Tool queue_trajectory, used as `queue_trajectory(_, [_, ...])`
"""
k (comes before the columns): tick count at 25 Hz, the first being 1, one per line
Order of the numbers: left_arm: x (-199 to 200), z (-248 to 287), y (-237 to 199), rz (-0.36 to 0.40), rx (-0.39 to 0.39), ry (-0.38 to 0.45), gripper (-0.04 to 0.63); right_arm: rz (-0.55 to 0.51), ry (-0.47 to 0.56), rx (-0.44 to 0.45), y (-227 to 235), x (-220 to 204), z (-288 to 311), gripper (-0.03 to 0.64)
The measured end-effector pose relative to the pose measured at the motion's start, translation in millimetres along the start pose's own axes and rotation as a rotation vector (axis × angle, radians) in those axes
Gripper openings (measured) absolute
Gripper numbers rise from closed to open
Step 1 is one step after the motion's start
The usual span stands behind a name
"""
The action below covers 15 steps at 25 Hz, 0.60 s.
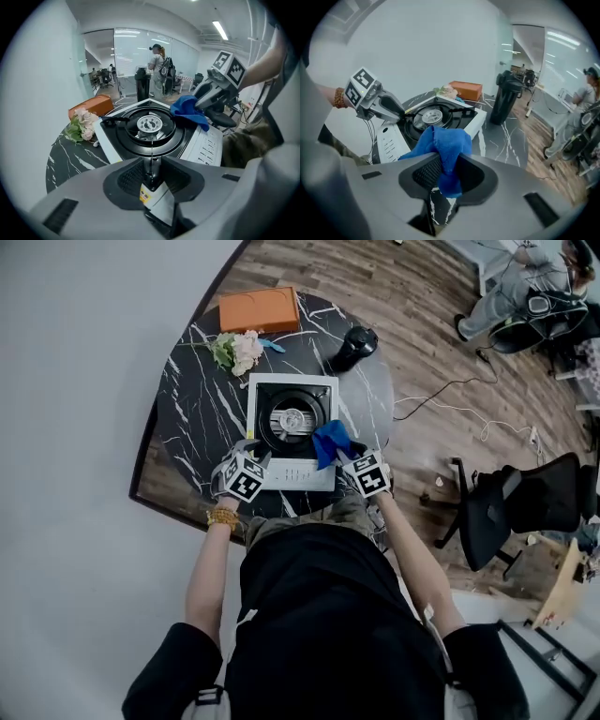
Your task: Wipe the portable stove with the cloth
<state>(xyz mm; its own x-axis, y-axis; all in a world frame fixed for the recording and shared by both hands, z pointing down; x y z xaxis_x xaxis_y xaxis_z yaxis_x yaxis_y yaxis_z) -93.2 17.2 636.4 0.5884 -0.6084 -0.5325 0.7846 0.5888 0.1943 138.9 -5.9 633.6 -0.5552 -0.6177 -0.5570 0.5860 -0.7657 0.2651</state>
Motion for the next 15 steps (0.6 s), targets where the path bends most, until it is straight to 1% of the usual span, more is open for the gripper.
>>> queue_trajectory(2, [3,6,8,0.032,0.006,-0.003,0.067,-0.034,-0.057,0.007,-3,6,16,0.087])
queue_trajectory(3, [3,7,9,0.043,0.017,-0.005,0.064,-0.038,-0.074,-0.003,-3,10,20,0.087])
queue_trajectory(4, [3,7,9,0.051,0.029,-0.01,0.057,-0.034,-0.08,-0.018,-1,14,21,0.087])
queue_trajectory(5, [3,7,7,0.06,0.037,-0.018,0.027,-0.025,-0.078,-0.032,3,18,22,0.086])
queue_trajectory(6, [3,8,6,0.068,0.037,-0.027,0.012,-0.013,-0.074,-0.043,8,21,23,0.086])
queue_trajectory(8, [4,9,3,0.077,0.023,-0.039,0.011,0.001,-0.066,-0.054,21,28,27,0.086])
queue_trajectory(10, [5,9,4,0.076,0.012,-0.038,0.009,-0.007,-0.079,-0.062,34,38,30,0.086])
queue_trajectory(15, [7,8,0,0.047,-0.018,-0.035,0.009,-0.035,-0.099,-0.102,74,76,42,0.086])
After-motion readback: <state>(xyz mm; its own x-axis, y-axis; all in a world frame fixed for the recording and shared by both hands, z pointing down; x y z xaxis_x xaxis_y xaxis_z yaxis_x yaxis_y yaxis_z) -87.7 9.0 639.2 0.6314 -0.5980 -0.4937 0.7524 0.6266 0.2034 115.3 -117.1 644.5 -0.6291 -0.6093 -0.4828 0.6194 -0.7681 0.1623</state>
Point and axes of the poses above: the fingertips, and each gripper's own axes: z forward along the fingers, y to its right, x out of its top, the point moved 4 cm from there along -z, backward along the fingers, and after that the axes turned 14 degrees about x, right-handed, at the moved point
